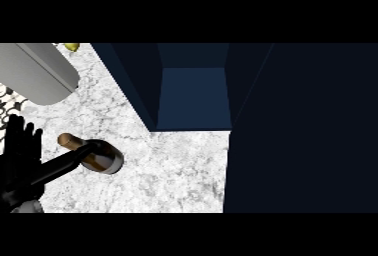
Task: Pick up the wine, place it into the cabinet and close the cabinet
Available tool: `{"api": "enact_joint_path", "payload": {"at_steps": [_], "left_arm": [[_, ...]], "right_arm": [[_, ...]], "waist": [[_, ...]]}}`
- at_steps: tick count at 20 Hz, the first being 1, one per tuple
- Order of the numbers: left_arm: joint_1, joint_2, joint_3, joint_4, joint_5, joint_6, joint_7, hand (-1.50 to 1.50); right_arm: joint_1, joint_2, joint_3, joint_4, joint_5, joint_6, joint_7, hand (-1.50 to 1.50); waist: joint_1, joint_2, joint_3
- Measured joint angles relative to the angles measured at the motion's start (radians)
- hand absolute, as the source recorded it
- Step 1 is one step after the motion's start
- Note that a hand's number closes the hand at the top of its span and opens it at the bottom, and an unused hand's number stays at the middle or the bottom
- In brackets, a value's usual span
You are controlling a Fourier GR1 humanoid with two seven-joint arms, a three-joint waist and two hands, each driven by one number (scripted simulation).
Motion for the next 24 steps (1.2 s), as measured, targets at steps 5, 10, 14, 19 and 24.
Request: {"api": "enact_joint_path", "payload": {"at_steps": [5,10,14,19,24], "left_arm": [[-0.016,0.004,0.045,0.129,0.042,-0.027,-0.094,-1.5],[-0.008,0.01,0.077,0.222,0.087,-0.074,-0.175,-1.5],[-0.029,0.009,0.093,0.312,0.113,-0.103,-0.236,-1.5],[-0.02,-0.009,0.093,0.414,0.139,-0.143,-0.337,-1.5],[-0.034,-0.027,0.095,0.53,0.156,-0.159,-0.442,-1.5]], "right_arm": [[-0.001,0.004,0.025,-0.001,0.004,-0.012,0.001,-1.5],[0.009,-0.005,0.025,-0.003,0.005,-0.014,-0.007,-1.5],[0.006,-0.012,0.014,-0.002,0.006,-0.013,-0.011,-1.5],[0.005,-0.019,0.015,-0.002,0.006,-0.009,-0.019,-1.5],[0.002,-0.024,0.0,-0.002,0.004,-0.006,-0.023,-1.5]], "waist": [[-0.003,0.0,0.0],[-0.004,0.0,0.0],[-0.003,0.001,0.0],[-0.002,0.001,0.0],[-0.003,0.001,0.0]]}}
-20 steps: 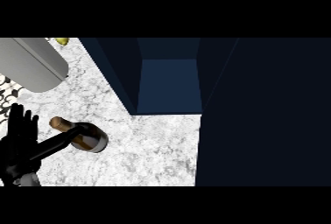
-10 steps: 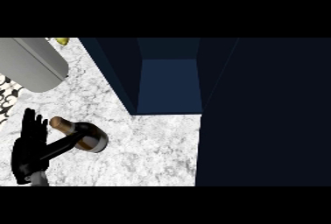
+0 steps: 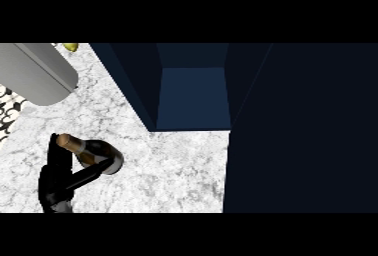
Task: Pick up the wine, place it into the cabinet and close the cabinet
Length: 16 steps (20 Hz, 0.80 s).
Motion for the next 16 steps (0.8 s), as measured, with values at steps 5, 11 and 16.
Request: {"api": "enact_joint_path", "payload": {"at_steps": [5,11,16], "left_arm": [[-0.013,-0.006,-0.02,0.067,0.029,0.002,-0.055,-1.5],[-0.02,-0.014,-0.012,0.142,0.128,-0.013,-0.145,-1.5],[-0.05,-0.015,0.003,0.226,0.224,-0.027,-0.228,-1.5]], "right_arm": [[0.01,0.004,0.001,0.002,0.0,0.003,-0.016,-1.5],[0.008,0.008,0.007,0.004,0.0,-0.002,-0.007,-1.5],[0.005,0.016,0.036,0.004,0.005,-0.016,-0.009,-1.5]], "waist": [[0.002,0.0,0.0],[0.004,-0.001,0.0],[0.002,-0.001,0.0]]}}
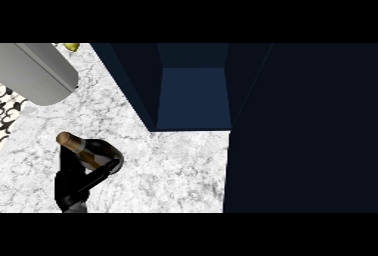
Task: Pick up the wine, place it into the cabinet and close the cabinet
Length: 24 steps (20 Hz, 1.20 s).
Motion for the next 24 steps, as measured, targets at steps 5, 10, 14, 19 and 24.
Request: {"api": "enact_joint_path", "payload": {"at_steps": [5,10,14,19,24], "left_arm": [[-0.04,0.001,0.026,0.054,0.079,-0.029,-0.051,-1.5],[-0.078,0.0,0.007,0.114,0.13,-0.045,-0.101,-1.5],[-0.103,0.001,-0.016,0.143,0.147,-0.041,-0.126,1.5],[-0.143,0.01,-0.015,0.165,0.164,-0.035,-0.13,1.5],[-0.168,0.014,-0.043,0.2,0.14,0.006,-0.173,1.5]], "right_arm": [[0.014,-0.007,-0.005,0.0,0.001,0.002,-0.006,-1.5],[-0.013,-0.016,-0.043,0.0,-0.003,0.01,0.014,-1.5],[-0.021,-0.017,-0.05,-0.002,-0.006,0.008,0.029,-1.5],[-0.009,-0.01,-0.041,-0.001,-0.006,0.008,0.026,-1.5],[-0.016,-0.008,-0.041,0.0,-0.006,0.01,0.027,-1.5]], "waist": [[0.0,0.0,0.0],[0.001,0.001,0.001],[0.0,0.001,0.001],[0.0,0.0,0.001],[-0.001,0.0,0.001]]}}
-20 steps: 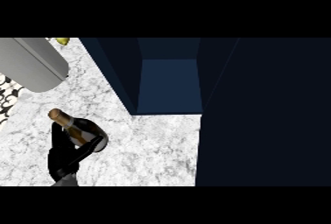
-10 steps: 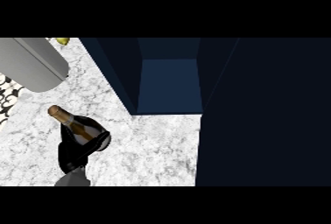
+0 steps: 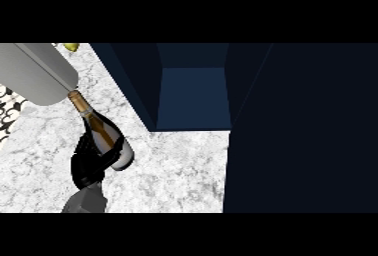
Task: Pick up the wine, place it into the cabinet and close the cabinet
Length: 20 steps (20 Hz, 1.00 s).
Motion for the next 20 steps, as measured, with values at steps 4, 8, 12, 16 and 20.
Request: {"api": "enact_joint_path", "payload": {"at_steps": [4,8,12,16,20], "left_arm": [[-0.028,0.005,-0.001,0.018,-0.019,0.021,-0.034,1.5],[-0.023,0.003,-0.027,-0.006,-0.04,-0.001,-0.072,1.5],[0.067,0.022,-0.105,-0.079,-0.062,-0.16,-0.102,1.5],[0.164,0.03,-0.18,-0.191,-0.077,-0.285,-0.128,1.5],[0.235,0.025,-0.255,-0.342,-0.104,-0.301,-0.088,1.5]], "right_arm": [[0.006,-0.003,0.003,0.001,0.0,0.01,-0.007,-1.5],[-0.009,0.002,-0.008,0.004,-0.001,0.007,0.002,-1.5],[-0.017,0.006,-0.009,0.009,0.0,0.005,-0.002,-1.5],[-0.018,0.007,-0.025,0.013,0.0,0.011,-0.01,-1.5],[-0.023,0.01,-0.037,0.014,-0.001,0.013,-0.006,-1.5]], "waist": [[0.001,0.0,0.0],[0.005,-0.001,0.0],[0.011,-0.005,0.001],[0.016,-0.006,0.001],[0.017,-0.005,0.001]]}}
